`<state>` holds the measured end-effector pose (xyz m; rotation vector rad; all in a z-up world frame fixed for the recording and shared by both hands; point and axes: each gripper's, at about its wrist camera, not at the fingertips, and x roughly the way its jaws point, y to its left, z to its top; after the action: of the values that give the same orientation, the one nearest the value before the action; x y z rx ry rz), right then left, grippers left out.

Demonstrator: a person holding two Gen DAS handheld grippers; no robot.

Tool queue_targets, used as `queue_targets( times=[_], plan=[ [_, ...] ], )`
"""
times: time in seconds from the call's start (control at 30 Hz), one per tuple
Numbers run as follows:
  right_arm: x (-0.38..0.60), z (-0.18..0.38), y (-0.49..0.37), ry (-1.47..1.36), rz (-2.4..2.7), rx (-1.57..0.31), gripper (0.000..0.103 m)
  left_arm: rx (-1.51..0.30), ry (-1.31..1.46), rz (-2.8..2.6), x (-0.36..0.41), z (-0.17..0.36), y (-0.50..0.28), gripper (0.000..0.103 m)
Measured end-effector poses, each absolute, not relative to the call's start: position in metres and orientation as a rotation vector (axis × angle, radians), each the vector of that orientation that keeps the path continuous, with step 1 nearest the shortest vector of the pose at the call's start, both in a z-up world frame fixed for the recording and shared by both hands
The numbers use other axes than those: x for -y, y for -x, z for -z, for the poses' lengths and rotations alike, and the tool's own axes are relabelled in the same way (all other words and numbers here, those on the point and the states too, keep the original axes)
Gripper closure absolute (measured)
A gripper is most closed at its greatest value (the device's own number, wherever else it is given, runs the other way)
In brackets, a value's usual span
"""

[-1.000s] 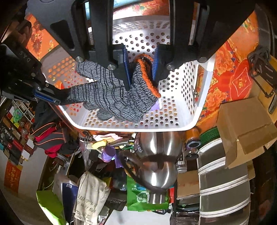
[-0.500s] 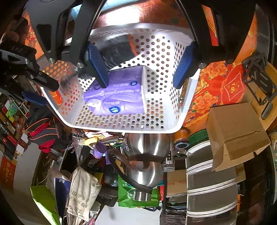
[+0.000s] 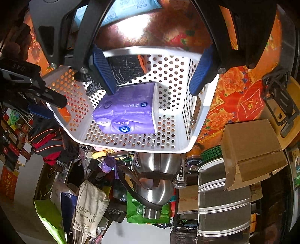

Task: Organize soft objects

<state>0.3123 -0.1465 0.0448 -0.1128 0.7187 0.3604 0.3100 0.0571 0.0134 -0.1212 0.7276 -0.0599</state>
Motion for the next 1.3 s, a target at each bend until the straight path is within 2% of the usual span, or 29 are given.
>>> queue_targets(
  times=[0.3,0.53,0.7,0.83,0.87,0.93,1.0,1.07,1.17,1.3],
  plan=[
    [0.185,-0.047,-0.252,0.033,-0.398,-0.675,0.033,-0.690,0.146,0.052,-0.055,-0.017,-0.260,0.024],
    [0.239,-0.016,-0.169,-0.016,-0.355,-0.662,0.033,-0.706,0.159,0.047,-0.036,0.008,-0.195,0.025],
    [0.270,0.011,-0.119,-0.067,-0.321,-0.666,0.032,-0.658,0.204,0.117,0.002,0.024,-0.129,0.024],
    [0.278,0.022,-0.107,-0.102,-0.337,-0.666,0.032,-0.652,0.149,0.183,0.047,0.033,-0.108,0.024],
    [0.278,0.024,-0.106,-0.103,-0.339,-0.661,0.033,-0.646,0.130,0.192,0.058,0.034,-0.105,0.025],
    [0.275,0.025,-0.107,-0.102,-0.352,-0.659,0.041,-0.644,0.109,0.203,0.075,0.037,-0.102,0.025],
    [0.271,0.027,-0.111,-0.101,-0.358,-0.669,0.057,-0.645,0.101,0.229,0.088,0.040,-0.102,0.032],
    [0.265,0.028,-0.115,-0.097,-0.365,-0.682,0.067,-0.651,0.087,0.238,0.099,0.043,-0.105,0.046],
    [0.260,0.030,-0.120,-0.099,-0.378,-0.691,0.073,-0.673,0.087,0.258,0.108,0.048,-0.113,0.062],
    [0.256,0.036,-0.128,-0.095,-0.374,-0.720,0.077,-0.696,0.086,0.284,0.114,0.052,-0.124,0.068]
  ],
)
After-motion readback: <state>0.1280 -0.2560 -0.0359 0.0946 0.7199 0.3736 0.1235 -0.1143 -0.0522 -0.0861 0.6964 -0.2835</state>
